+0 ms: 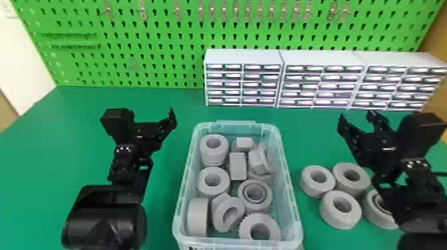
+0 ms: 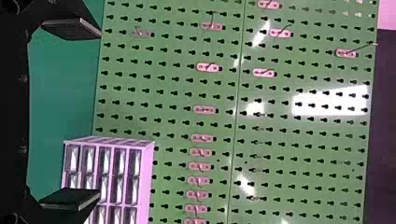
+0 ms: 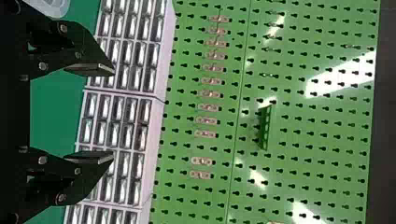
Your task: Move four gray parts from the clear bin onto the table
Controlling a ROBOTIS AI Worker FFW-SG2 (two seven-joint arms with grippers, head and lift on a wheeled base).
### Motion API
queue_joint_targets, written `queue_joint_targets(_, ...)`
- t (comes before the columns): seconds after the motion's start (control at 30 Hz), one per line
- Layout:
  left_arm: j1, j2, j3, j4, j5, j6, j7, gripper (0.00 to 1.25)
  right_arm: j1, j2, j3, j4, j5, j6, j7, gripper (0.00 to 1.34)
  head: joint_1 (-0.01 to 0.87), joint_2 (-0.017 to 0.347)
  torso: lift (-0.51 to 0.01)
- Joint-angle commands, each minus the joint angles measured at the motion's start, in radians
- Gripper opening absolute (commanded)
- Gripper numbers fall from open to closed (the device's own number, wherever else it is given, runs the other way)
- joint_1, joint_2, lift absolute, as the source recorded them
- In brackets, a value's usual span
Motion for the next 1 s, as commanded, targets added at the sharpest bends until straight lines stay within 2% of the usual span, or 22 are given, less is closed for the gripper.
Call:
queue_joint_targets(0.0, -0.002, 0.0, 0.008, 0.0, -0.001, 0.001, 0.0, 1.16, -0.001, -0.002, 0.003, 0.003, 0.0, 0.0, 0.0, 0.73, 0.693, 0.072, -0.052)
queue_joint_targets(0.97, -0.009, 0.0, 0.043, -0.002, -0.003, 0.001, 0.0, 1.15, -0.001, -0.001, 0.006, 0.008, -0.005, -0.003, 0.001, 0.73, 0.693, 0.072, -0.052)
